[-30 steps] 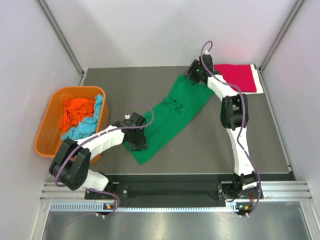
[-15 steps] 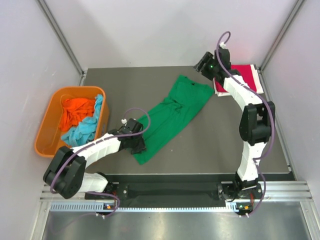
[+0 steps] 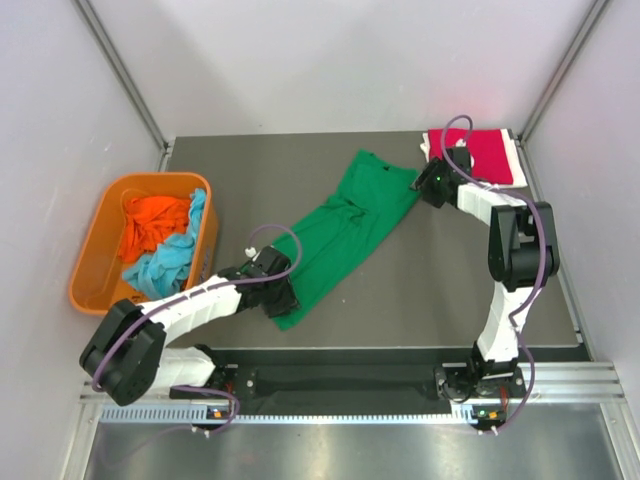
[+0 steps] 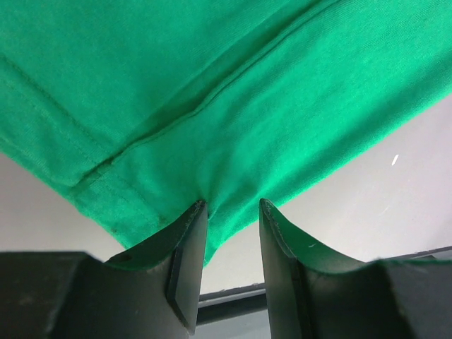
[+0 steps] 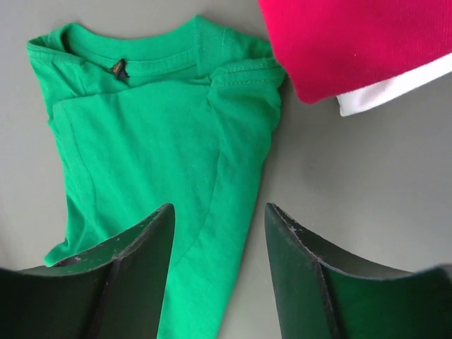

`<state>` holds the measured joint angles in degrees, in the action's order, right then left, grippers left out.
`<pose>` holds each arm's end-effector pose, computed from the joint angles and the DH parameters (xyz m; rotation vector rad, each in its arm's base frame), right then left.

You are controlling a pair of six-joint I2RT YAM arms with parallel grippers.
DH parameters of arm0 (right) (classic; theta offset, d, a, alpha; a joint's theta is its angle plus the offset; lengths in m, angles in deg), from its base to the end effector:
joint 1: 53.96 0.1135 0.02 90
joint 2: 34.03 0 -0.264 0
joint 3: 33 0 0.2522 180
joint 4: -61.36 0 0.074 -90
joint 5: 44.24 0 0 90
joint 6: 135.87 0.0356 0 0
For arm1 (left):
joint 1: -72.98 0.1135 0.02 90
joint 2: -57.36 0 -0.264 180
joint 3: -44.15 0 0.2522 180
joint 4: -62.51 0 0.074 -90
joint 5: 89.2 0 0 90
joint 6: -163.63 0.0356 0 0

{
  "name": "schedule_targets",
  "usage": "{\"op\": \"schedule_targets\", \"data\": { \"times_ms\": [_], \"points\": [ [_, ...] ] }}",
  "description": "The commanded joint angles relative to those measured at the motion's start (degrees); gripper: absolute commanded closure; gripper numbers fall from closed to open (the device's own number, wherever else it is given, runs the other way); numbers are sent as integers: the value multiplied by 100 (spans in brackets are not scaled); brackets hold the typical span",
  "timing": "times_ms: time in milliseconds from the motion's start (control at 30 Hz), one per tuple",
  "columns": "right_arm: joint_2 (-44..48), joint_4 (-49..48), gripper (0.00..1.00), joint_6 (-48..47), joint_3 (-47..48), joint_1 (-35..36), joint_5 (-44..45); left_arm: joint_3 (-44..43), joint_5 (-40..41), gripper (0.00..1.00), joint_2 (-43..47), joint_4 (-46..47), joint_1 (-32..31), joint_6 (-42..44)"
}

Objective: Fold and stack the t-shirts
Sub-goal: Fold the tshirt

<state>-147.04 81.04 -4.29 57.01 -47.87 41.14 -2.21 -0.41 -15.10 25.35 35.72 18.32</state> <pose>0.4331 0.0491 0.1837 0.6820 2.2686 0.5067 0.1716 -0.1315 0.1564 -0.4309 2.7578 -0.4999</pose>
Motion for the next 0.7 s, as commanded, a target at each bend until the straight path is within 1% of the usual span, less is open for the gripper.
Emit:
{"op": "schedule_targets", "data": {
  "times_ms": [0,67,233,333,433,567,600,633,667],
  "points": [
    [60,-539,46,69,-57,-46,58,61,69,59,4,-894,-71,-41],
    [-89,-705,48,95,-5,-55,128,-53,305,59,13,-1043,-80,-15],
    [-335,-977,52,183,39,-81,199,-229,481,59,-13,-1281,-80,-6],
    [-511,-838,54,201,206,-90,234,-343,735,60,126,-1570,-159,-85],
    [-625,-758,55,262,250,-90,304,-668,1070,59,399,-1895,-186,-77],
    [-705,-811,56,333,215,-81,427,-1371,1229,59,523,-2125,-186,73],
    [-713,-881,57,342,232,-90,427,-1476,1246,59,514,-2151,-186,125],
    [-774,-925,68,342,267,-90,427,-1564,1246,59,471,-2160,-186,152],
    [-827,-986,76,324,303,-90,410,-1713,1246,59,453,-2152,-186,169]
  ]
}}
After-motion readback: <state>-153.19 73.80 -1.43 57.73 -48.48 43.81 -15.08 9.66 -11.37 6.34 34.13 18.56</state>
